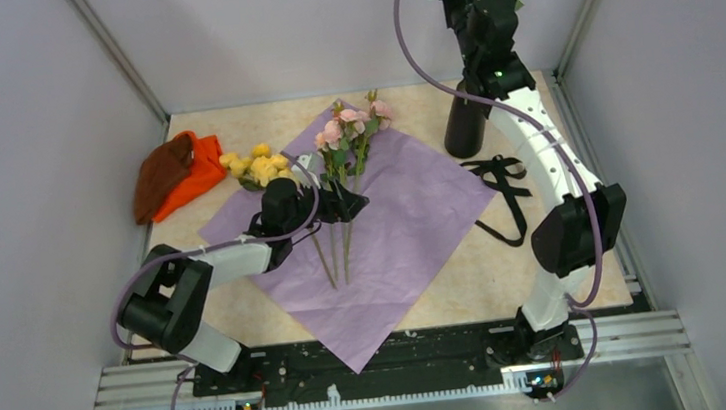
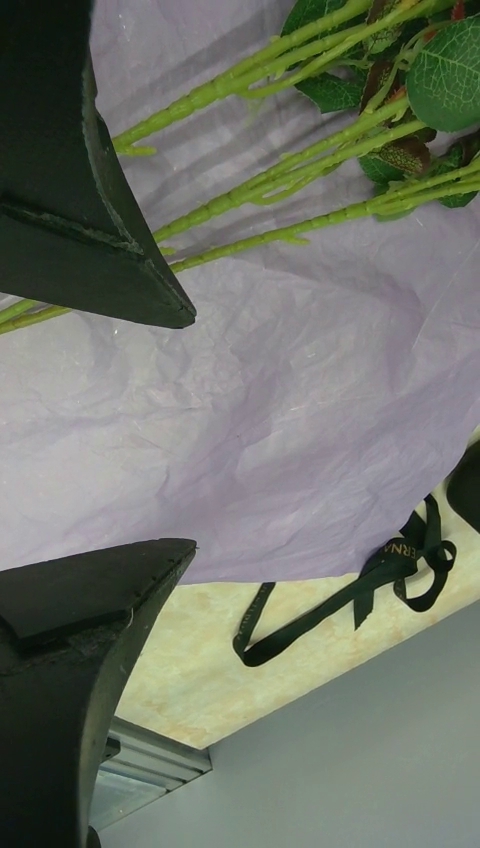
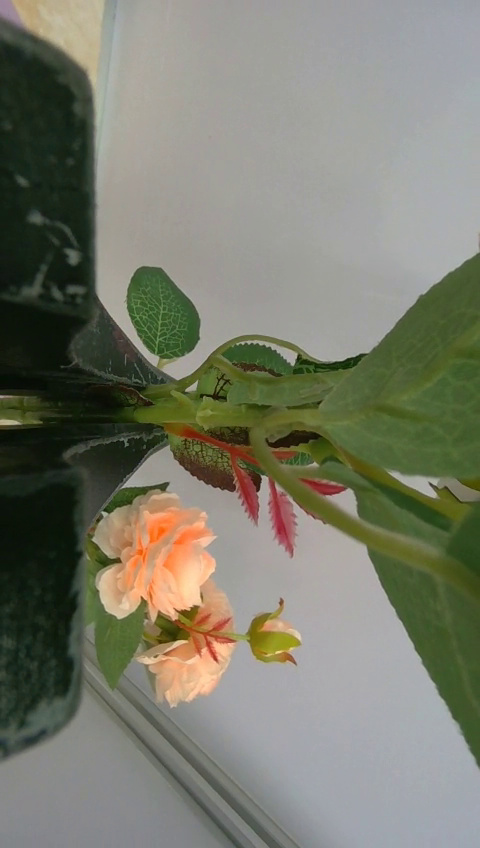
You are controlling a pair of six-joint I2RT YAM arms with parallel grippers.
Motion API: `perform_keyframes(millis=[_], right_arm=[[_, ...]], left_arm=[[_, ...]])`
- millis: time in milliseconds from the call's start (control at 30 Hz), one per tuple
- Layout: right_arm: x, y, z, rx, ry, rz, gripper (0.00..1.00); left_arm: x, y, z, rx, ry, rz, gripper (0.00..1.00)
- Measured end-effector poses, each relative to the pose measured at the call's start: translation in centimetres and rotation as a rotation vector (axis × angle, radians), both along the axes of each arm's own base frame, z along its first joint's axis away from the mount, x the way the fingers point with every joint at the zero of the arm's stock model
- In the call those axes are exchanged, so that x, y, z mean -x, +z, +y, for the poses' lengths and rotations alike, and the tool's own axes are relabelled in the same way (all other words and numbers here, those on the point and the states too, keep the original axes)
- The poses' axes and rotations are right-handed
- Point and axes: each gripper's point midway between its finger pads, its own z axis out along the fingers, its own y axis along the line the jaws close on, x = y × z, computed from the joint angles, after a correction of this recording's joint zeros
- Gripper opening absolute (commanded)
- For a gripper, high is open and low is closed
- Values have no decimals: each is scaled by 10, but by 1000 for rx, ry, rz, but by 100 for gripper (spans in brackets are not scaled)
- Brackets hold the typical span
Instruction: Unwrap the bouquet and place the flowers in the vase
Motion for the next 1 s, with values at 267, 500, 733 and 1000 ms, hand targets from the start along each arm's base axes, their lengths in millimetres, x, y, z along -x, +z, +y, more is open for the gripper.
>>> perform_keyframes(millis=[267, 500, 733, 1000], right_arm=[[-1, -2, -7, 10, -12, 10, 0], [3, 18, -8, 2, -12, -17, 0], [6, 34, -9, -6, -12, -50, 0], [-17, -5, -3, 13, -18, 23, 0]], left_arm=[[-1, -10, -1, -9, 0, 18, 83], [-1, -10, -1, -9, 0, 18, 82], [0, -12, 0, -9, 1, 18, 82], [0, -15, 2, -14, 11, 21, 82]])
